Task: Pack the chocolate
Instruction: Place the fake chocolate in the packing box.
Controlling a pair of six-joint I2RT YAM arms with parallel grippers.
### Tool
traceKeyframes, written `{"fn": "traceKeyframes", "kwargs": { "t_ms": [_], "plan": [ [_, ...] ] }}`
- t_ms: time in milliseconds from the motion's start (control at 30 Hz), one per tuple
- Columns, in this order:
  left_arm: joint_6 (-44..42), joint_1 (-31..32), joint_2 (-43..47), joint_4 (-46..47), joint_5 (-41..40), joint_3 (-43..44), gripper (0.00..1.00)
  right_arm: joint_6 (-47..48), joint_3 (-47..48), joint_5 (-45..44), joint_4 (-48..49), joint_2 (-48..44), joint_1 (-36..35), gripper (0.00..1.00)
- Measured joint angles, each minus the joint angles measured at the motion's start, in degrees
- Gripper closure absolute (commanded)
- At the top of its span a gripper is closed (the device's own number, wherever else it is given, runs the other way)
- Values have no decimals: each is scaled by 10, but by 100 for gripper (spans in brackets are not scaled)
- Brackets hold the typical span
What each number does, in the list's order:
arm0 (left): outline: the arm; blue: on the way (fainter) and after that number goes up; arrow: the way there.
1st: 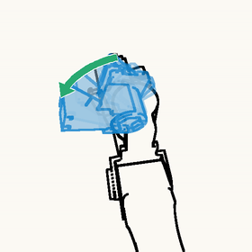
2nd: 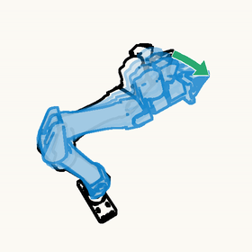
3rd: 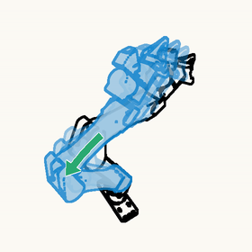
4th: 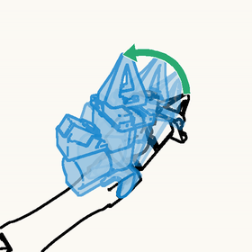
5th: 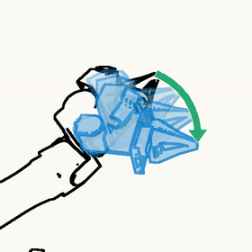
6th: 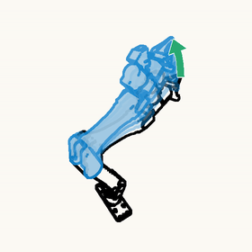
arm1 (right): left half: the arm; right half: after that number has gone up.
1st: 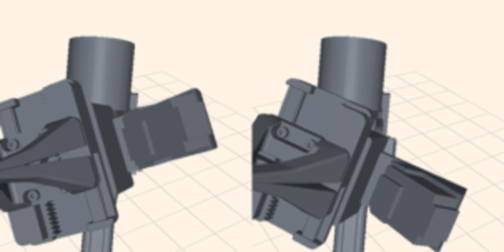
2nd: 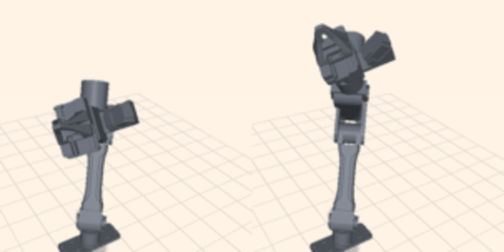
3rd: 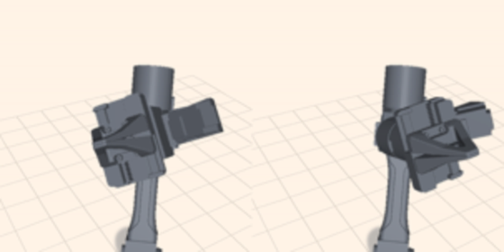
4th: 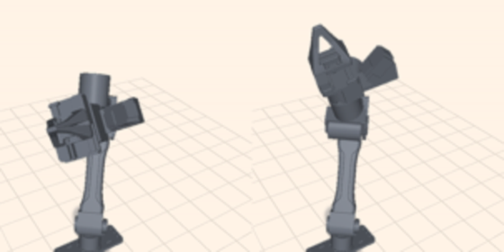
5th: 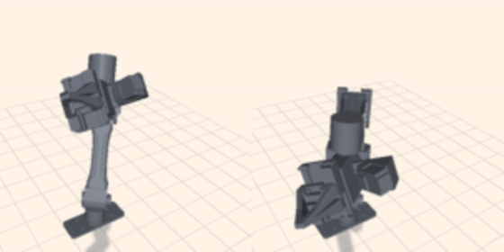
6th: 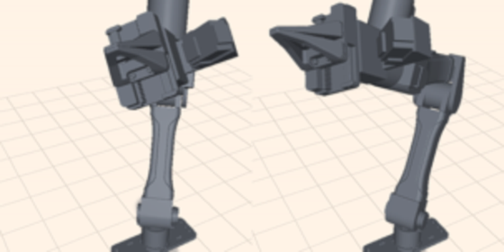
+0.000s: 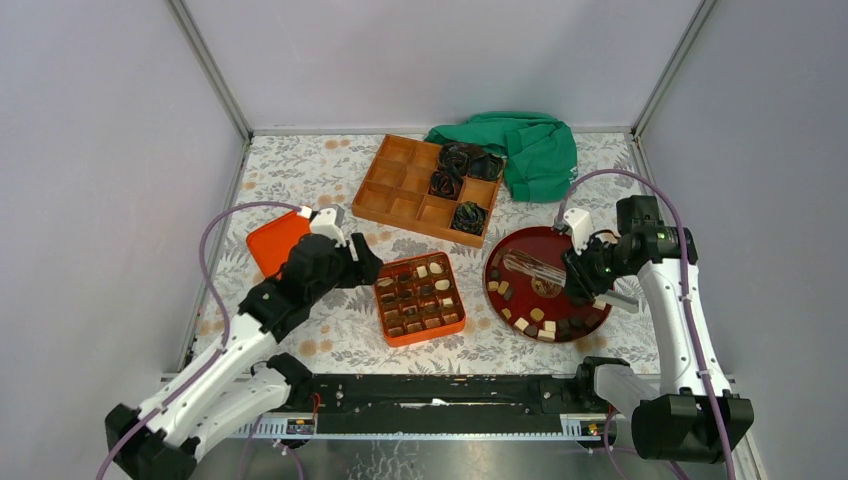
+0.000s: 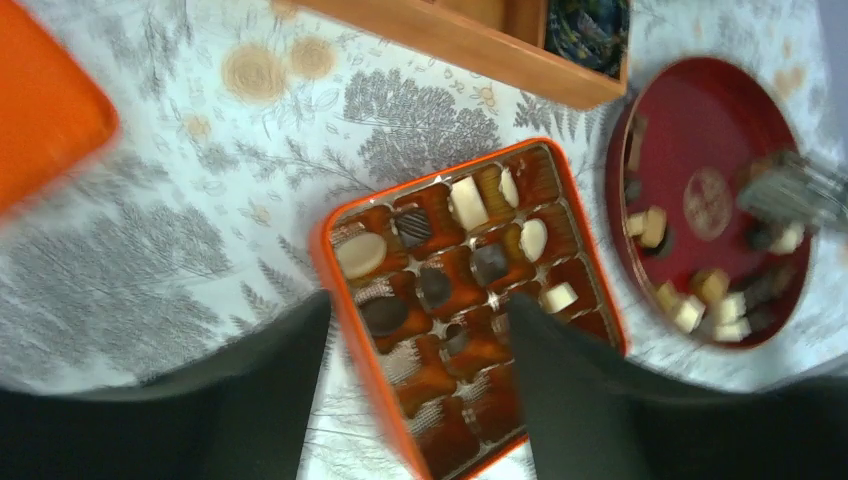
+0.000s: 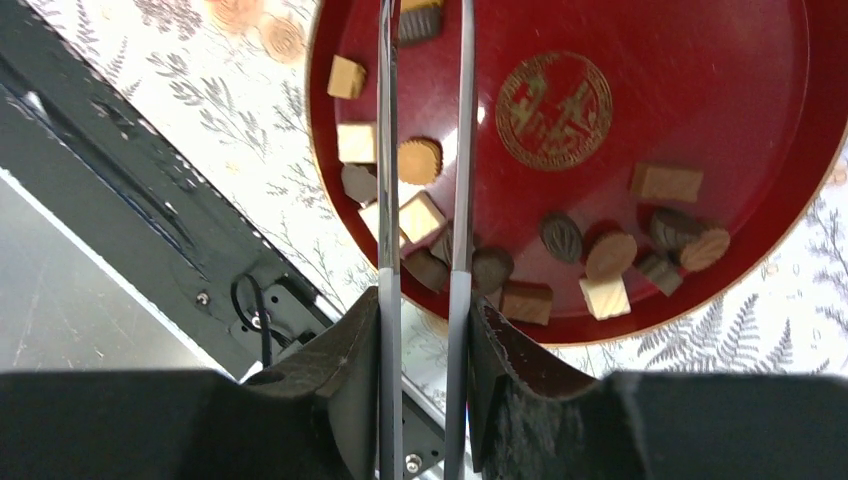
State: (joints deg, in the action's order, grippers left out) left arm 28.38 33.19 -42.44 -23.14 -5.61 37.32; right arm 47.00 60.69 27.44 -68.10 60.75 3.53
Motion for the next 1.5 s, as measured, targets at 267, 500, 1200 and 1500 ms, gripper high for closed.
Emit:
{"fn": "traceKeyframes", "kwargs": {
  "t_ms": [267,500,1200,1500],
  "plan": [
    [133,-2,-133,-39,-38,10,53,7,0,81,23,6,0,99],
    [141,-2,-233,-29,-48,15,66,8,0,115,42,16,0,99],
    [130,12,-323,-23,-106,53,100,21,10,158,46,50,-103,99],
    [121,159,-154,43,-282,1,100,53,101,185,37,61,-190,99]
  ]
}}
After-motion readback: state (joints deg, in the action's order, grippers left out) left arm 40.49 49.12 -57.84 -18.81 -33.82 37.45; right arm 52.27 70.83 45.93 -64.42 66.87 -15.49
